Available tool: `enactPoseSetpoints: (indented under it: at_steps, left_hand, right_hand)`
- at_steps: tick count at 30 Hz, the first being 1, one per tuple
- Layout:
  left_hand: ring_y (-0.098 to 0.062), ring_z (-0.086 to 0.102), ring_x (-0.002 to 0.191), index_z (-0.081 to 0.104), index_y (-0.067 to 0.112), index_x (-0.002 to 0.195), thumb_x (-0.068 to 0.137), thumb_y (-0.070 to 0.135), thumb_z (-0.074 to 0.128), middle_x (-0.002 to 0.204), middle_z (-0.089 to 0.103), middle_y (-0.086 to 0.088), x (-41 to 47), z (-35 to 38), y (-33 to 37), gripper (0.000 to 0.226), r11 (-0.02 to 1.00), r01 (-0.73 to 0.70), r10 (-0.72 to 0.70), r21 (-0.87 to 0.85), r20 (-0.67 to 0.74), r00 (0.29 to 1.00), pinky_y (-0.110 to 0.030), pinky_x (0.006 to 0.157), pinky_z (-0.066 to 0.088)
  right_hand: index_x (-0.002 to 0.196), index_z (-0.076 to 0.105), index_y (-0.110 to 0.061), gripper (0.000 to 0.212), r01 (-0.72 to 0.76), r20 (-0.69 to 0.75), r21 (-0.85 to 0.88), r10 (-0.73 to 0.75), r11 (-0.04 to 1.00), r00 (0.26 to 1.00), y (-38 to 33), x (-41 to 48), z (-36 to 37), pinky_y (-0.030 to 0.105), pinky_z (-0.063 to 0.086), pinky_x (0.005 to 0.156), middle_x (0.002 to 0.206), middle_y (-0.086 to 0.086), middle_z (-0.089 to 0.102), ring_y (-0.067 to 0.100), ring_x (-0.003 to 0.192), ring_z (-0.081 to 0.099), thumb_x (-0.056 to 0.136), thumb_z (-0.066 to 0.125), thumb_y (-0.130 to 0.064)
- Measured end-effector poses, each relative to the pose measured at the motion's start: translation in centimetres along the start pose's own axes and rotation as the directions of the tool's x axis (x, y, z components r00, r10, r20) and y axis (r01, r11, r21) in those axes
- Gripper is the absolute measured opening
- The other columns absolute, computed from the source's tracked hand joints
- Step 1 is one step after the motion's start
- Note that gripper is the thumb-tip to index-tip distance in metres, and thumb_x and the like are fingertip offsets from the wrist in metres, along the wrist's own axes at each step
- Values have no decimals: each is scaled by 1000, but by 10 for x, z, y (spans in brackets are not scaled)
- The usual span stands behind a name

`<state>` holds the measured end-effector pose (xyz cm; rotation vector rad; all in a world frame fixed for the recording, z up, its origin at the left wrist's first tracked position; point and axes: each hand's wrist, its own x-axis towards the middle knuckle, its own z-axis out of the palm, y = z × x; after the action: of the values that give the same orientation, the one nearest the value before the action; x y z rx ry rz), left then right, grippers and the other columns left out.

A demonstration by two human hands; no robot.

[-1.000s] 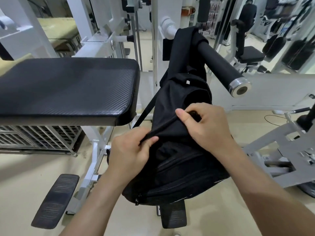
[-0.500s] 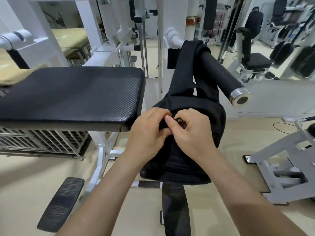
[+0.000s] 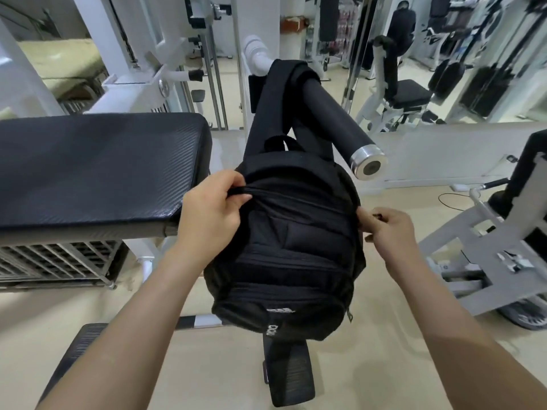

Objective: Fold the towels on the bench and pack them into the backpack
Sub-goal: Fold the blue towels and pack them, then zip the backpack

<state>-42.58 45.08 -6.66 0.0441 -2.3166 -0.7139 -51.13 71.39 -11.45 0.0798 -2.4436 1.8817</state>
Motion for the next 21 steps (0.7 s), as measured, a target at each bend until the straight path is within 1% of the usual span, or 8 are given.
enactPoseSetpoints:
  at_steps: [3,5,7,9,11,16,19,21]
  left_hand:
    - [-4,44,74,59,8,91,81,-3,64,86,56,5,-2,-1,-4,16,994,103,-102,38,-15,995,-15,68,31]
    - [-15,50,84,58,7,99,80,-8,58,97,56,-4,-4,-3,-1,25,990,88,-83,107,-47,995,-20,73,35]
    - [-30,53,97,61,7,109,74,-6,59,109,56,-12,-11,-2,15,37,972,-145,154,184,-33,987,-33,83,43]
    - [-30,54,108,63,14,115,72,13,67,116,59,-8,-21,13,32,43,869,-452,413,203,208,887,-43,97,41]
    - [-22,55,112,62,19,114,74,24,69,116,61,1,-32,33,43,41,810,-561,462,172,403,790,-43,105,34]
    - [-19,64,84,67,15,83,77,1,62,85,67,2,-23,56,37,16,811,-562,511,163,270,816,-33,91,37]
    - [-25,63,77,67,9,86,76,-3,54,84,66,-4,-17,63,41,21,795,-592,546,132,273,792,-35,83,43]
    - [-28,62,77,66,6,88,72,-9,57,85,65,-8,-12,64,40,24,784,-609,564,120,274,779,-36,77,47]
  right_hand:
    - [55,46,-9,41,-124,41,118,120,985,992,-1,-14,8,28,34,52,48,-1,43,17,47,37,90,64,-14]
    - [57,46,-10,39,-124,60,168,116,978,991,-5,-24,14,24,32,48,46,-6,42,12,45,37,91,63,-13]
    - [58,47,-12,37,-89,86,146,77,985,993,-12,-37,20,27,34,54,51,-3,43,14,53,39,91,64,-17]
    - [57,47,-11,38,-20,126,107,6,994,992,-16,-52,28,31,31,57,55,1,41,16,57,38,90,64,-19]
    - [58,48,-4,40,48,169,85,-62,995,984,-20,-64,37,31,30,55,54,1,41,14,54,37,92,63,-19]
    - [67,53,2,36,142,130,19,-143,990,981,-35,-65,38,15,33,52,56,-2,44,5,53,38,94,59,-21]
    - [68,56,-4,35,194,117,-65,-185,979,976,-37,-62,33,15,36,56,62,-1,50,7,59,44,95,56,-28]
    - [61,54,-15,36,243,57,-219,-236,945,970,-21,-59,21,21,38,66,73,0,53,10,70,48,93,56,-31]
